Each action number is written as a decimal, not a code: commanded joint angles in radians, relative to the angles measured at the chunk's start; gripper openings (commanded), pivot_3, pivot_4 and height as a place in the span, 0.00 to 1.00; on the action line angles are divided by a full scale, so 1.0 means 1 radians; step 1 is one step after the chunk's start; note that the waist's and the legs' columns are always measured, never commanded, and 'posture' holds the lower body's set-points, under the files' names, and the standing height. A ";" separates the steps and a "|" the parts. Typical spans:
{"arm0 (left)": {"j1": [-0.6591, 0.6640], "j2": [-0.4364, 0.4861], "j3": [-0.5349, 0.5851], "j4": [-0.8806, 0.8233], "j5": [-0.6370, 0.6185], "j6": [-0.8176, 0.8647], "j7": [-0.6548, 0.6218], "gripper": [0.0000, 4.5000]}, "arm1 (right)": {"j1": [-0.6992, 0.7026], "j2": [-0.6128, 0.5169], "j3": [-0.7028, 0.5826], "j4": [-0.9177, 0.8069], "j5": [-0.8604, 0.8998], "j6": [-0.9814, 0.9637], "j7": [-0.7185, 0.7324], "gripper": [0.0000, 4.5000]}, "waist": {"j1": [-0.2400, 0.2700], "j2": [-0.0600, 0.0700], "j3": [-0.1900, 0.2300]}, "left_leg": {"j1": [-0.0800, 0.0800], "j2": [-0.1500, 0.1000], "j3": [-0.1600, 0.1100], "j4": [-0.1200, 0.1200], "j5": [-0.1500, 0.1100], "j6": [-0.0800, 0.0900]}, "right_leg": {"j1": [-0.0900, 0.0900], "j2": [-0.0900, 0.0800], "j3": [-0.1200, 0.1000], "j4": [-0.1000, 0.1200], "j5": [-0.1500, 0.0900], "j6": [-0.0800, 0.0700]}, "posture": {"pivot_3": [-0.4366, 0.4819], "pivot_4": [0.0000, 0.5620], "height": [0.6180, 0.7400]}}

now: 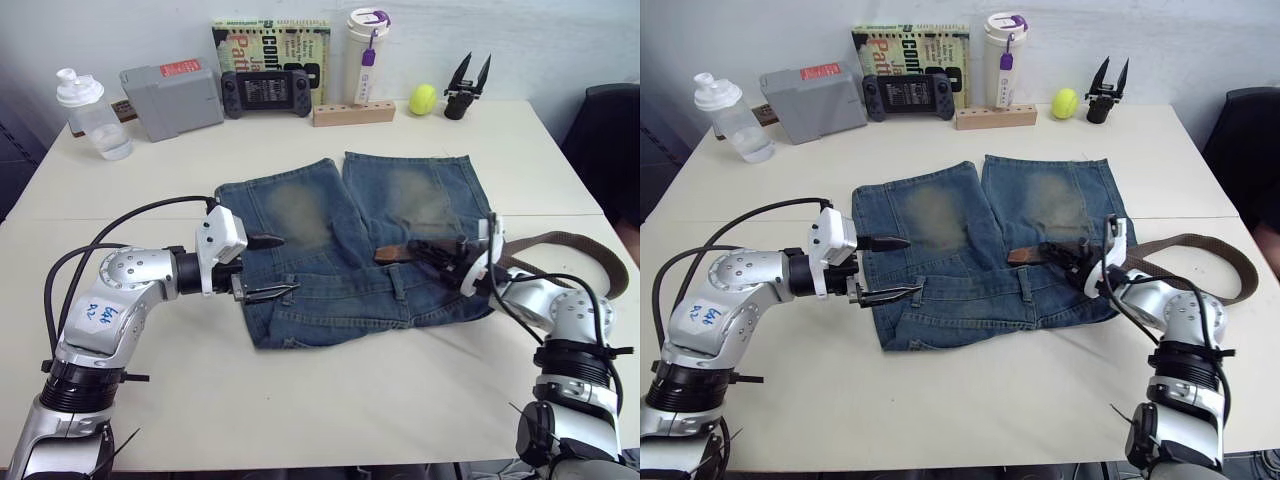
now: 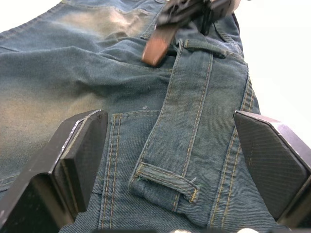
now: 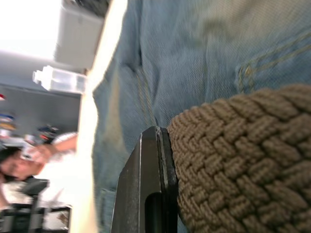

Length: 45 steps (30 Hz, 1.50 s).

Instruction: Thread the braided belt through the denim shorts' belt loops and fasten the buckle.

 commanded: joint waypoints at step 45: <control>0.000 0.027 -0.008 -0.019 0.007 -0.004 -0.059 1.00 | 0.236 0.108 0.140 -0.341 -0.018 0.051 0.203 0.10 | -0.006 0.005 0.003 | 0.002 0.000 0.001 -0.009 0.003 -0.002 | -0.002 0.001 0.000 0.000 0.000 0.000 | 0.48 0.27 0.64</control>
